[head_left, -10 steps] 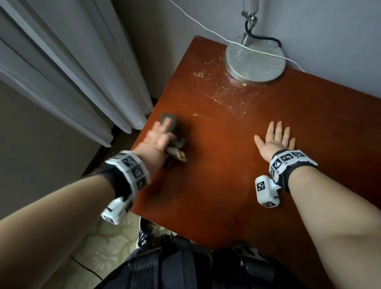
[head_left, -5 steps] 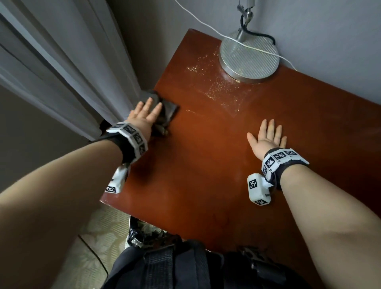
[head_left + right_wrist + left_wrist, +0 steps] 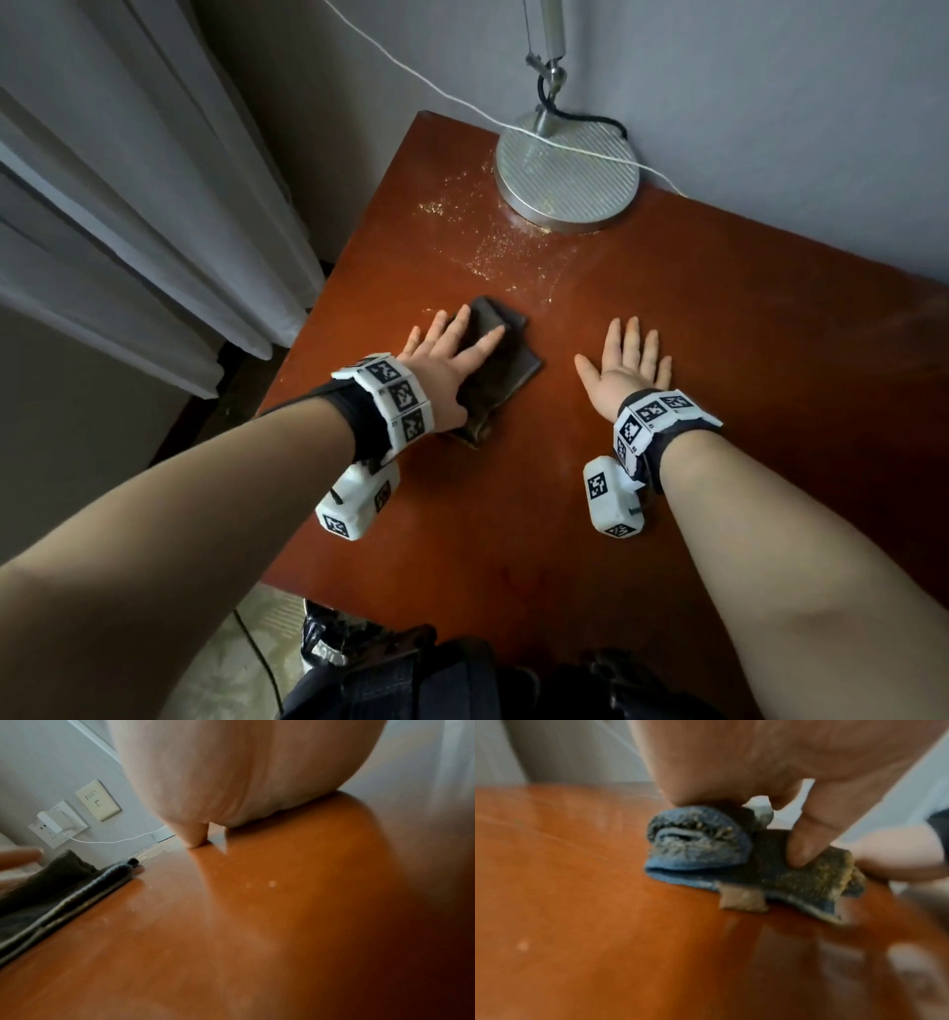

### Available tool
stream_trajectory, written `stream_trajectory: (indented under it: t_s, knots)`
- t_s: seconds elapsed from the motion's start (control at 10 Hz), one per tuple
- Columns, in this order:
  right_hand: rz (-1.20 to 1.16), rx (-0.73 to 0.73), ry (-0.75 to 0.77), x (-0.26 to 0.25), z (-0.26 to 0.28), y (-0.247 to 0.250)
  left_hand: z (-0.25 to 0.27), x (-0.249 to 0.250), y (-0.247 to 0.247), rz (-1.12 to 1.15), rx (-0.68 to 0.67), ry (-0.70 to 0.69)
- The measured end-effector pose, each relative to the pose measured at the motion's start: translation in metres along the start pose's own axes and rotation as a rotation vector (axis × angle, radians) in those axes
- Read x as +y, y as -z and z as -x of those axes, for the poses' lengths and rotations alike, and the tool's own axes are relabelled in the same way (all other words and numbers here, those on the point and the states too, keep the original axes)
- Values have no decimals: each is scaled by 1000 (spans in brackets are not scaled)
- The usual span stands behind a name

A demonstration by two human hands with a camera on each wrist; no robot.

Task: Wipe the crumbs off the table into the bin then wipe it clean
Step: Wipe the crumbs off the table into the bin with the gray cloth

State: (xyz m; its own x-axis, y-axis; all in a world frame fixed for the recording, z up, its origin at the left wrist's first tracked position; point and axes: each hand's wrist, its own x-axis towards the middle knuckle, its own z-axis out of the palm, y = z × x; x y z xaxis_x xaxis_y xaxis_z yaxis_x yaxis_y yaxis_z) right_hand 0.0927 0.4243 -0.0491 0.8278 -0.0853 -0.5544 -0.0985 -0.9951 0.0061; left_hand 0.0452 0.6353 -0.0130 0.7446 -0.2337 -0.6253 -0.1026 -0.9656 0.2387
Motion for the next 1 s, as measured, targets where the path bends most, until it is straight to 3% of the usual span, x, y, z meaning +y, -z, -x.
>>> stream_trajectory:
  t_s: [0.1,0.4,0.6,0.7,0.8,0.9,1.0]
  knots:
    - [-6,-8,1,0,-1,-1,2,7,-4,35,38,19]
    - [6,-4,5,1,0,0,-34,9,-15,-167,149,136]
    - [10,-24,7,1,0,1,-40,-62,16,36,286,370]
    - [25,-15,3,1,-1,0,-36,-89,30,113,237,458]
    - [24,-22,-2,1,-2,0,-42,-105,29,129,269,459]
    - [17,-20,-4,1,-2,0,-43,-111,23,68,392,452]
    - [16,-17,-3,1,-2,0,-36,-115,16,88,379,512]
